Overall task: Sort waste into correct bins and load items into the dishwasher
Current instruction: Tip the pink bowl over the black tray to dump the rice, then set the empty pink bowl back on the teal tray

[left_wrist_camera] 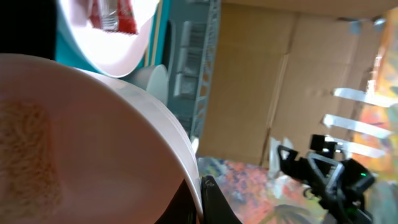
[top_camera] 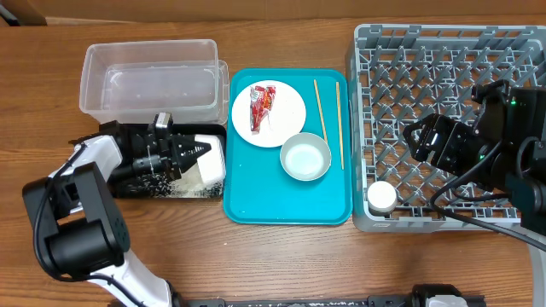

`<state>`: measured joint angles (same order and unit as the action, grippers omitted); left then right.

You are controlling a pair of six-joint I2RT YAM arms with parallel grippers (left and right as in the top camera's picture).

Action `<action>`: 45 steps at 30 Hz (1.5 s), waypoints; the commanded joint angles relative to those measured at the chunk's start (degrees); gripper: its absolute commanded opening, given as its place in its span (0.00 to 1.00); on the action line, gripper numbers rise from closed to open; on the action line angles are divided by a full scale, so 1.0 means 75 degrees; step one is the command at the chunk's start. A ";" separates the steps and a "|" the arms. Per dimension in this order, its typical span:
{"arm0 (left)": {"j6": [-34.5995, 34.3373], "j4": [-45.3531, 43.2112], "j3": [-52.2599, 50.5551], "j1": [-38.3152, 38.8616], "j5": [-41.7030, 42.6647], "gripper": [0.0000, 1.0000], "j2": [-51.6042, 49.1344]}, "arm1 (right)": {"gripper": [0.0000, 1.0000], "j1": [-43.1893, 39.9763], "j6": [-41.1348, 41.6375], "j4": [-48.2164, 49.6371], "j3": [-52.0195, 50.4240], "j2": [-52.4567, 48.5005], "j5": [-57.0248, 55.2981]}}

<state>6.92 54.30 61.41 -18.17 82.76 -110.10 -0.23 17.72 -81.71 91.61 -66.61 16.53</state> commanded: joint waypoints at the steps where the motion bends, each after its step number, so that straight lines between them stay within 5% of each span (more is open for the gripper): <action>1: 0.0513 0.0067 -0.0052 0.0052 0.1046 0.04 0.0023 | 0.86 0.0029 -0.0076 0.0020 0.0073 0.0044 0.0035; 14: 0.2014 0.0667 -0.0052 -0.0323 0.1040 0.04 0.0154 | 0.86 0.0029 -0.0076 0.0026 0.0073 0.0044 0.0035; 17: 0.1958 0.0691 -0.0038 -0.0341 0.0245 0.04 0.0169 | 0.86 0.0029 -0.0076 0.0032 0.0073 0.0044 0.0035; 24: 0.3066 0.2381 0.0443 -0.0347 -0.0251 0.04 0.0889 | 0.86 0.0029 -0.0073 0.0067 0.0073 0.0044 0.0035; 26: 0.2340 0.1848 0.0752 -0.0350 -0.1702 0.04 0.1279 | 0.86 0.0029 -0.0073 0.0085 0.0073 0.0044 0.0035; 28: 0.0265 0.1247 0.0953 -0.0245 -0.3701 0.04 0.1582 | 0.87 0.0029 -0.0076 0.0087 0.0073 0.0044 0.0035; 34: -0.1102 0.1317 0.1673 0.0790 -0.5397 0.04 0.2769 | 0.87 0.0029 -0.0073 0.0085 0.0073 0.0044 0.0035; 41: -0.2850 0.1227 0.1740 0.4336 -0.9396 0.04 0.3343 | 0.87 0.0029 -0.0076 0.0082 0.0073 0.0044 0.0032; 45: -0.3657 0.1026 0.1661 0.6155 -1.0739 0.04 0.2824 | 0.87 0.0029 -0.0076 0.0070 0.0073 0.0044 0.0032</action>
<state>-12.40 62.57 74.26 20.97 17.15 -86.17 -0.23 17.74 -81.47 91.59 -66.61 16.53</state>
